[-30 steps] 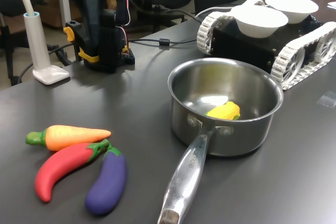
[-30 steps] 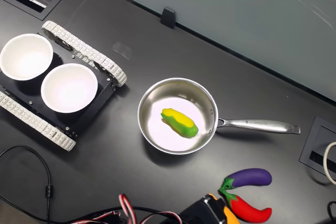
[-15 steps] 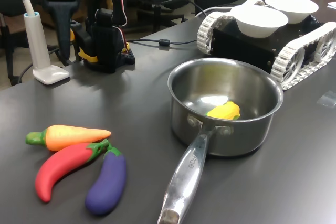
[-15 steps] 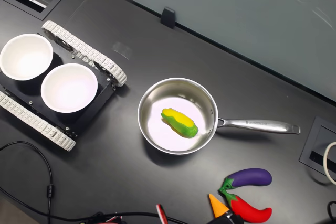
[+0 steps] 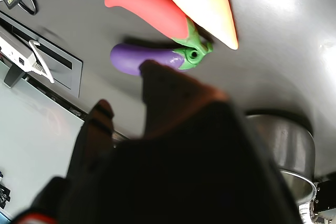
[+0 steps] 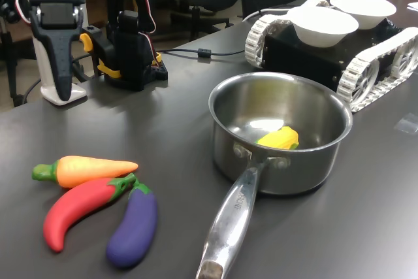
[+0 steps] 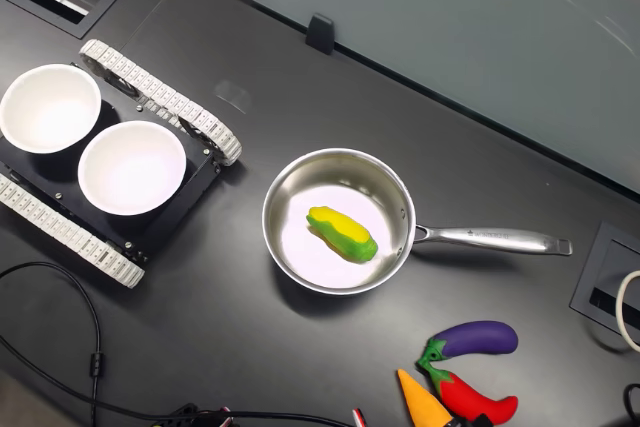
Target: Pick up the chilli and place them in the pan
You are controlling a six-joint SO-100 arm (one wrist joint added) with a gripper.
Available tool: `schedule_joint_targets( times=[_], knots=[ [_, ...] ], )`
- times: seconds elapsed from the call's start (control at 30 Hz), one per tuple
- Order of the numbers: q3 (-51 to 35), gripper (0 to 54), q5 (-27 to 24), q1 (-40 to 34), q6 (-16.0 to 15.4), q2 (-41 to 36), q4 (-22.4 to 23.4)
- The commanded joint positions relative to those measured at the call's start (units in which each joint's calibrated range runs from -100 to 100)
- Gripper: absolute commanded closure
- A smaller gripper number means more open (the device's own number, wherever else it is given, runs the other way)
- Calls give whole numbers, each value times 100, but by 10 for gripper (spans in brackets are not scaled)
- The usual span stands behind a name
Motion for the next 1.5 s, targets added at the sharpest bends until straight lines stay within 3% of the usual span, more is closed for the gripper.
schedule_joint_targets(
  times=[0.0, 0.27, 0.73, 0.9, 1.47],
  knots=[
    [-541, 283, 166, 143, -82, 88, -368],
    [-596, 231, 527, 223, -82, 509, -624],
    [-841, 223, 1187, 74, -65, 1218, -905],
    [-814, 215, 1260, -64, -65, 1505, -1144],
    [-741, 228, 1309, -557, -6, 2365, -1127]
  ],
)
